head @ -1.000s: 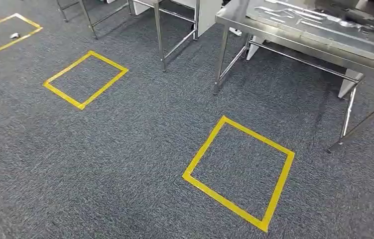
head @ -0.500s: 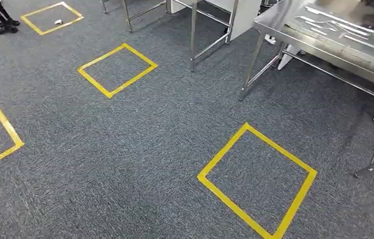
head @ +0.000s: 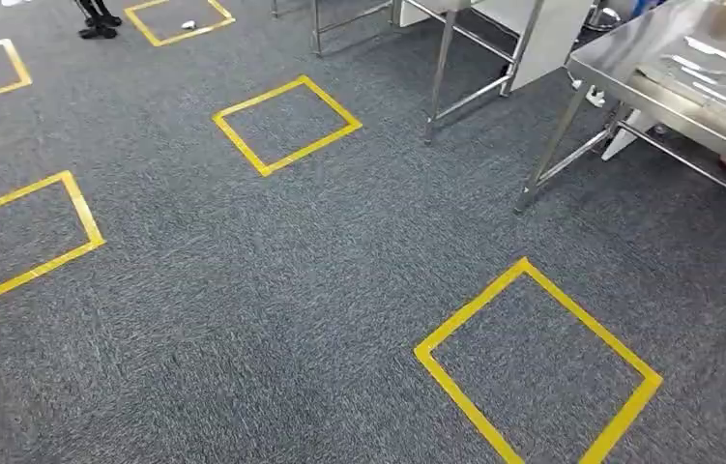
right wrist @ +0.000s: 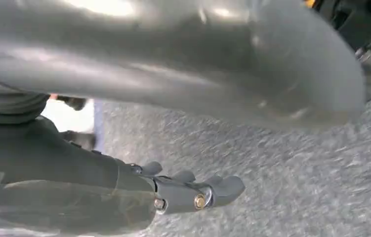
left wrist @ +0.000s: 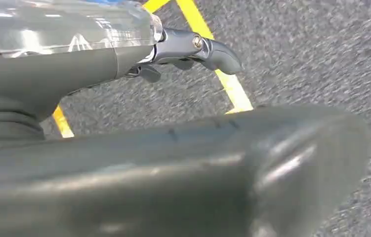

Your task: Take the parts from the cabinet and place them on the table.

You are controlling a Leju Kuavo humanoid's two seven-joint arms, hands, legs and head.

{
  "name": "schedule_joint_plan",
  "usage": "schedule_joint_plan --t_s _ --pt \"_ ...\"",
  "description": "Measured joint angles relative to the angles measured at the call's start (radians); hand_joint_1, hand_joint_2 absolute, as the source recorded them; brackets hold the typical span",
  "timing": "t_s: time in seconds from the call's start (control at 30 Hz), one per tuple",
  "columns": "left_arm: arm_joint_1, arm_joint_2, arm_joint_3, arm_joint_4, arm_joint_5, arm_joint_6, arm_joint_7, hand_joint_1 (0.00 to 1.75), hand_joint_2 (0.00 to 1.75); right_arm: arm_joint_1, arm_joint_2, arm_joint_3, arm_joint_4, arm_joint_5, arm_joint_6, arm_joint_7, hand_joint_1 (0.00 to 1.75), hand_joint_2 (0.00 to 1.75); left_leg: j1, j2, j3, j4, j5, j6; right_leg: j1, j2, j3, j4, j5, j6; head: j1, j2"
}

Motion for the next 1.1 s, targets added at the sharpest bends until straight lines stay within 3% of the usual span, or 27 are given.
schedule_joint_plan --t_s 0.03,0.07,0.1,0.17,0.23,0.27,0.3,0.33,0.37,0.4,0.43,0.53,0.57,0.6,0.63,0.7,0.73,0.77,0.8,0.87,0.9,0.93,1.0,1.07,1.1 --pt "0.003 0.003 0.0 0.0 0.0 0.0 0.002 0.0 0.0 -0.001 0.004 0.0 0.0 0.0 0.001 0.0 0.0 0.0 -0.004 -0.008 0.001 -0.007 0.003 -0.007 -0.004 -0.013 0.008 -0.019 0.008 -0.003 0.0 0.0" --pt "0.006 0.006 0.0 0.0 0.0 0.0 0.001 0.0 0.0 0.0 0.006 0.0 0.0 0.0 0.002 0.004 0.0 0.0 -0.005 0.034 -0.001 0.01 -0.005 -0.004 -0.014 -0.03 0.021 -0.042 0.019 0.001 0.0 0.0" --pt "0.006 0.006 0.0 0.0 0.0 0.0 0.002 0.0 0.0 0.003 0.008 0.0 0.0 0.0 0.003 0.005 0.0 0.0 -0.007 0.076 -0.022 0.047 -0.036 -0.01 -0.013 -0.039 0.026 -0.048 0.02 -0.002 0.0 0.0" --pt "0.0 0.006 0.0 0.0 -0.002 -0.002 0.001 0.0 0.0 0.007 0.01 0.0 0.0 0.0 0.006 0.009 0.0 0.0 0.002 0.098 -0.093 0.192 -0.111 -0.021 -0.012 -0.069 0.025 -0.047 0.019 -0.003 0.0 0.0" --pt "0.001 0.009 -0.002 0.0 -0.002 -0.003 0.001 0.0 0.0 0.008 0.011 -0.005 0.0 0.0 0.009 0.013 0.0 0.0 0.01 0.105 -0.139 0.289 -0.139 -0.034 -0.012 -0.097 0.022 -0.044 0.015 -0.002 0.0 0.0" --pt "0.003 0.01 -0.002 0.0 -0.002 -0.003 0.001 0.0 0.0 0.008 0.011 -0.006 0.0 0.0 0.01 0.013 0.0 0.0 0.015 0.109 -0.132 0.278 -0.122 -0.04 -0.014 -0.11 0.021 -0.039 0.012 0.002 0.0 0.0" --pt "0.005 0.011 -0.002 0.0 -0.003 -0.005 0.001 0.0 0.0 0.007 0.013 -0.008 0.0 -0.002 0.01 0.013 0.0 0.0 0.02 0.114 -0.105 0.229 -0.089 -0.047 -0.017 -0.121 0.02 -0.033 0.008 0.007 0.0 0.0" --pt "0.006 0.015 -0.003 0.0 -0.008 -0.01 0.0 0.0 0.0 0.007 0.014 -0.01 0.0 -0.004 0.01 0.015 0.0 0.0 0.026 0.124 -0.059 0.148 -0.049 -0.052 -0.022 -0.132 0.02 -0.025 0.002 0.014 0.0 0.0" --pt "0.005 0.016 -0.005 0.0 -0.01 -0.011 -0.003 0.0 0.0 0.007 0.016 -0.011 0.0 -0.005 0.01 0.015 0.0 0.0 0.03 0.148 -0.008 0.06 -0.014 -0.058 -0.026 -0.143 0.02 -0.014 -0.006 0.022 0.0 0.0" --pt "0.002 0.016 -0.009 0.0 -0.012 -0.013 -0.003 0.0 0.0 0.007 0.015 -0.013 0.0 -0.007 0.009 0.016 0.0 0.0 0.024 0.173 0.01 0.024 -0.031 -0.055 -0.021 -0.151 0.015 -0.004 -0.014 0.033 0.0 0.0" --pt "0.001 0.016 -0.011 0.0 -0.013 -0.015 -0.006 0.0 0.0 0.006 0.015 -0.015 0.0 -0.007 0.008 0.015 0.0 0.0 0.023 0.158 0.009 0.019 -0.022 -0.036 -0.019 -0.155 0.014 0.007 -0.021 0.042 0.0 0.0" --pt "0.005 0.021 -0.013 -0.001 -0.014 -0.019 -0.01 0.0 0.0 -0.006 0.019 -0.016 0.0 -0.008 0.006 0.0 0.0 0.0 0.014 0.138 -0.003 0.026 -0.023 -0.014 -0.025 -0.169 0.017 0.003 -0.017 0.055 0.0 0.0" --pt "0.005 0.023 -0.013 -0.001 -0.013 -0.021 -0.01 0.0 0.0 -0.007 0.02 -0.016 0.0 -0.008 0.005 -0.005 0.0 0.0 0.017 0.13 0.001 0.02 -0.018 -0.006 -0.029 -0.163 0.016 0.007 -0.023 0.062 0.0 0.0" --pt "0.005 0.023 -0.013 -0.001 -0.012 -0.021 -0.01 0.0 0.0 -0.006 0.02 -0.016 0.0 -0.008 0.005 -0.006 0.0 0.0 0.017 0.127 0.0 0.019 -0.016 -0.003 -0.032 -0.125 0.01 0.025 -0.044 0.065 0.0 0.0" --pt "0.002 0.023 -0.014 -0.001 -0.012 -0.023 -0.009 0.0 0.0 -0.005 0.022 -0.016 0.0 -0.007 0.005 -0.008 0.0 0.0 0.017 0.118 -0.003 0.019 -0.013 0.002 -0.032 -0.087 -0.02 0.091 -0.091 0.064 0.0 0.0" --pt "-0.003 0.024 -0.014 -0.001 -0.011 -0.023 -0.008 0.0 0.0 -0.002 0.023 -0.016 0.0 -0.007 0.005 -0.008 0.0 0.0 0.011 0.1 -0.01 0.019 -0.01 0.007 -0.029 -0.068 -0.097 0.251 -0.165 0.062 0.0 0.0" --pt "-0.003 0.024 -0.014 -0.001 -0.011 -0.023 -0.008 0.0 0.0 -0.001 0.023 -0.016 0.0 -0.007 0.005 -0.008 0.0 0.0 0.008 0.09 -0.012 0.02 -0.009 0.009 -0.029 -0.066 -0.129 0.313 -0.183 0.059 0.0 0.0" --pt "-0.001 0.024 -0.014 -0.001 -0.011 -0.024 -0.008 0.0 0.0 0.0 0.023 -0.017 0.0 -0.008 0.003 -0.008 0.0 0.0 0.005 0.079 -0.013 0.02 -0.008 0.009 -0.028 -0.066 -0.142 0.331 -0.175 0.055 0.0 0.0" --pt "0.001 0.024 -0.015 -0.001 -0.012 -0.024 -0.008 0.0 0.0 0.001 0.023 -0.017 0.0 -0.008 0.003 -0.008 0.0 0.0 0.003 0.068 -0.012 0.02 -0.008 0.01 -0.026 -0.065 -0.132 0.304 -0.144 0.049 0.0 0.0" --pt "0.002 0.024 -0.015 -0.001 -0.013 -0.025 -0.008 0.0 0.0 0.003 0.023 -0.018 0.0 -0.011 0.002 -0.006 0.0 0.0 0.002 0.041 -0.008 0.021 -0.008 0.009 -0.018 -0.046 -0.057 0.136 -0.043 0.031 0.0 0.0" --pt "0.002 0.023 -0.017 -0.001 -0.016 -0.026 -0.008 0.0 0.0 0.004 0.023 -0.019 0.0 -0.011 0.001 -0.006 0.0 0.0 0.002 0.032 -0.006 0.02 -0.007 0.009 -0.012 -0.006 -0.016 0.046 -0.001 0.021 0.0 0.0" --pt "0.001 0.018 -0.018 -0.001 -0.017 -0.028 -0.009 0.0 0.0 0.004 0.018 -0.019 0.0 -0.011 0.0 -0.006 0.0 0.0 0.002 0.025 -0.01 0.02 -0.004 0.003 -0.014 0.045 -0.008 0.024 -0.016 0.014 0.0 0.0" --pt "-0.003 0.018 -0.018 -0.001 -0.018 -0.029 -0.01 0.0 0.0 0.002 0.019 -0.022 0.0 -0.013 -0.001 -0.007 0.0 0.0 0.009 0.004 -0.02 0.02 0.001 -0.008 -0.007 0.021 -0.011 0.016 -0.008 0.015 0.0 0.0" --pt "0.0 0.018 -0.019 -0.001 -0.018 -0.032 -0.011 0.0 0.0 0.0 0.019 -0.024 0.0 -0.014 -0.002 -0.01 0.0 0.0 0.011 -0.02 -0.021 0.008 0.01 -0.025 -0.005 0.001 -0.005 0.004 -0.002 0.007 0.0 0.0" --pt "0.002 0.018 -0.019 -0.001 -0.018 -0.032 -0.011 0.0 0.0 0.0 0.019 -0.024 0.0 -0.014 -0.002 -0.01 0.0 0.0 0.01 0.004 -0.021 0.019 0.005 -0.023 -0.019 -0.019 0.005 -0.017 0.009 0.003 0.0 0.0"
